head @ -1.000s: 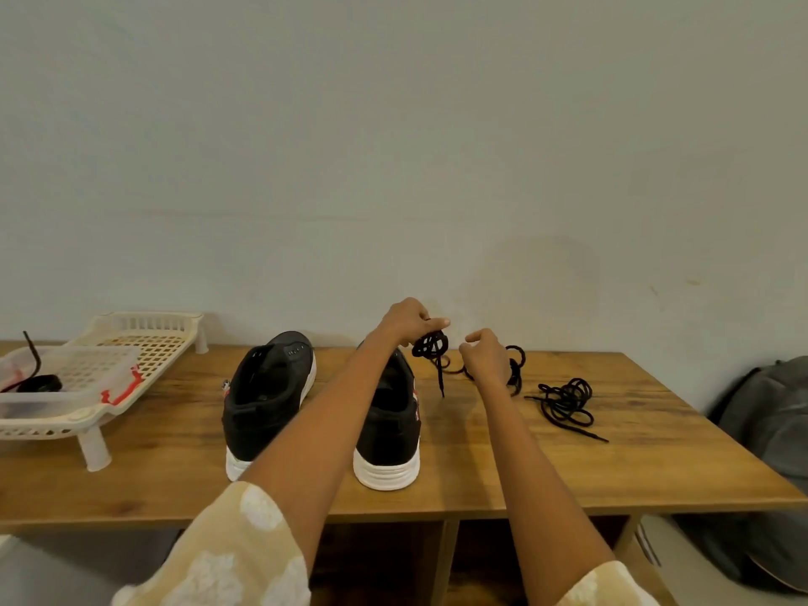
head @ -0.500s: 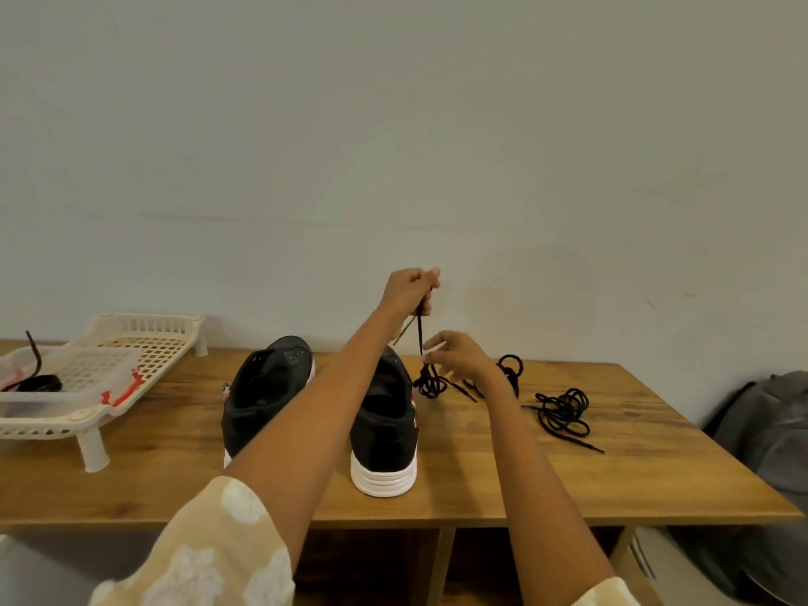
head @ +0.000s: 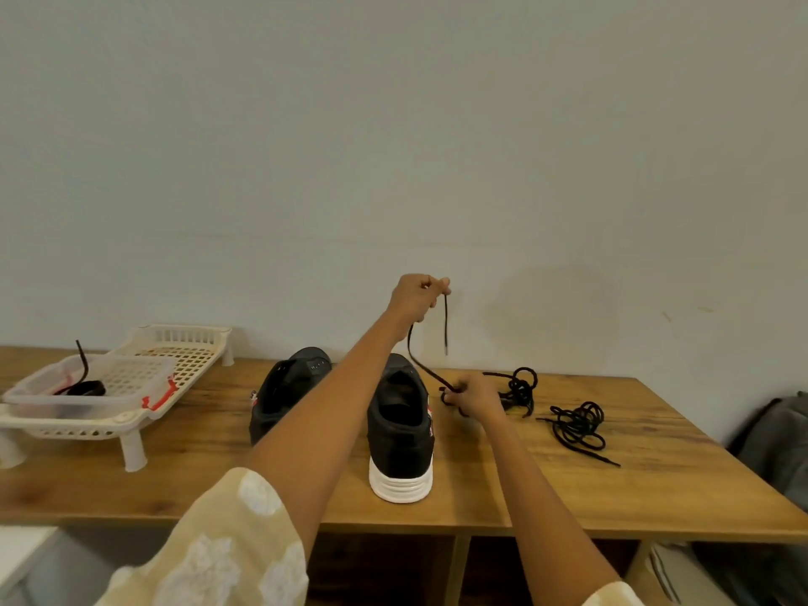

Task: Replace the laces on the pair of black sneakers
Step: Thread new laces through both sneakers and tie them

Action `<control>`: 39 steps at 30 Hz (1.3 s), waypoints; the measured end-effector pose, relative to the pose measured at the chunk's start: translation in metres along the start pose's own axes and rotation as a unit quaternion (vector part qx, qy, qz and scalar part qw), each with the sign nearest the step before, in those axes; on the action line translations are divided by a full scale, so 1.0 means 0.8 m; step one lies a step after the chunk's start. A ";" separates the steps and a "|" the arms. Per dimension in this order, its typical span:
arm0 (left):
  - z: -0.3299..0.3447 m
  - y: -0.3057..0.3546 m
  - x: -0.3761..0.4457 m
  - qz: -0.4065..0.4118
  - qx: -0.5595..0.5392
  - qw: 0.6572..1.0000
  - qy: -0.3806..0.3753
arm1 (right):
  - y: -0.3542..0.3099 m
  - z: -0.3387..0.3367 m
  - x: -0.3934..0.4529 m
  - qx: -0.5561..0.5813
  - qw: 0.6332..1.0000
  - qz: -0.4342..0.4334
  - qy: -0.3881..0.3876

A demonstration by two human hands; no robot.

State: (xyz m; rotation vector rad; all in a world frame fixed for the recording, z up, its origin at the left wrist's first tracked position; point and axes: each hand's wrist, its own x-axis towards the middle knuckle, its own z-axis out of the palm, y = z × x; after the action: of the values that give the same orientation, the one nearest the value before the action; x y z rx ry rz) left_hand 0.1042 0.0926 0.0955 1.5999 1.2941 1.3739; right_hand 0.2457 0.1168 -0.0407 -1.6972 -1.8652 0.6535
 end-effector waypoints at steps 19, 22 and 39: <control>-0.038 0.057 -0.025 -0.053 0.094 0.988 -0.107 | -0.158 -0.160 -0.030 0.255 0.942 -0.216 0.045; -0.051 0.059 -0.025 -0.032 0.048 0.998 -0.037 | -0.167 -0.171 -0.030 0.207 0.954 -0.204 0.074; -0.153 0.031 -0.023 -0.092 -0.409 0.831 0.367 | -0.107 -0.151 -0.013 0.616 0.776 0.087 0.102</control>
State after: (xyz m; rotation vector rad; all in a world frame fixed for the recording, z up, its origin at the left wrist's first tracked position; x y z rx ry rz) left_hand -0.0069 0.0533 0.1414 0.3447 0.9467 2.1142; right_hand 0.2640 0.0985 0.1052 -0.9324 -0.6961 1.3040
